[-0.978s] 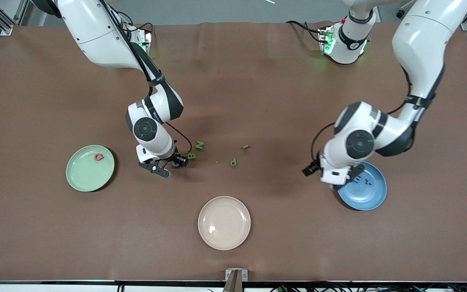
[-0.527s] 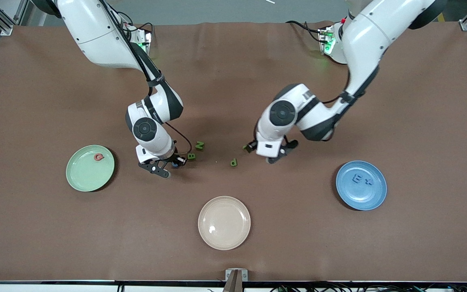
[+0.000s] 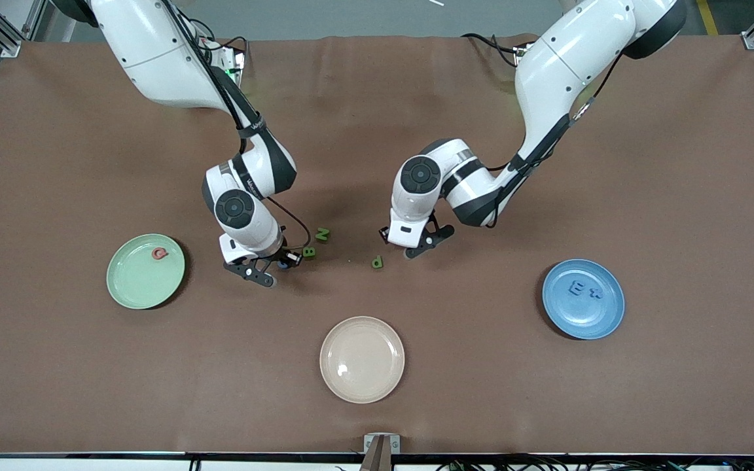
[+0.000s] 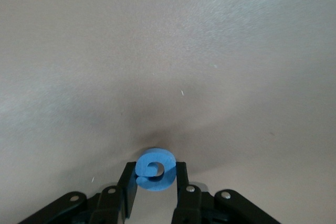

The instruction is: Sort upper and lower case letters into plates

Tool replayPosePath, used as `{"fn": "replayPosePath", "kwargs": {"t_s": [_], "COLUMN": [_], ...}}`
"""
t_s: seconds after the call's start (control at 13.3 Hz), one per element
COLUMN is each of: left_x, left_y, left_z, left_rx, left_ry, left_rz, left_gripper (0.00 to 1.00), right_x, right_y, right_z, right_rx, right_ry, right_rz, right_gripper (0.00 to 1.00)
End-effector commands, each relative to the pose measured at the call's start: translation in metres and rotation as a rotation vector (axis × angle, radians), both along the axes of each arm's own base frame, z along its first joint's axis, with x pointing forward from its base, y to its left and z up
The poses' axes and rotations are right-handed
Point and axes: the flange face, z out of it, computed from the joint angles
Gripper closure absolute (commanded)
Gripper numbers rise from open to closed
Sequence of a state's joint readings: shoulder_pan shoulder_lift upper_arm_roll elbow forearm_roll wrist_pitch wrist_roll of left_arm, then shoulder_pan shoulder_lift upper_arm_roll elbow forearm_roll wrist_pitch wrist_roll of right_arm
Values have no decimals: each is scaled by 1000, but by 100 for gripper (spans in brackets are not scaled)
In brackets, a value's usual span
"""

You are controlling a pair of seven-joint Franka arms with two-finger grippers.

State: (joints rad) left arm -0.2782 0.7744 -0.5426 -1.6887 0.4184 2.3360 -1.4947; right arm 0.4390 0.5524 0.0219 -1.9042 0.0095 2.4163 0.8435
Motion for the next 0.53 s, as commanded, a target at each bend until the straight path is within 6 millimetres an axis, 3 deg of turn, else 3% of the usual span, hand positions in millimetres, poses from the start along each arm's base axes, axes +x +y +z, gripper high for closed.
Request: {"fn": "replayPosePath", "kwargs": {"t_s": [0.0, 0.15, 0.45], "left_x": [3, 3, -3], "left_y": [-6, -17, -32], "left_z": [-7, -4, -11], "left_rx": [0, -10, -20], "left_ry": [-31, -45, -36], "left_rz": [-46, -57, -65], "left_gripper": [37, 39, 40], "right_x": [-3, 7, 25], "right_y": [-30, -81, -175], "right_z": [82, 118, 122], "right_rx": [-32, -26, 3], "right_ry": [52, 80, 110], "right_rz": [80, 145, 276], "right_gripper": [87, 86, 86]}}
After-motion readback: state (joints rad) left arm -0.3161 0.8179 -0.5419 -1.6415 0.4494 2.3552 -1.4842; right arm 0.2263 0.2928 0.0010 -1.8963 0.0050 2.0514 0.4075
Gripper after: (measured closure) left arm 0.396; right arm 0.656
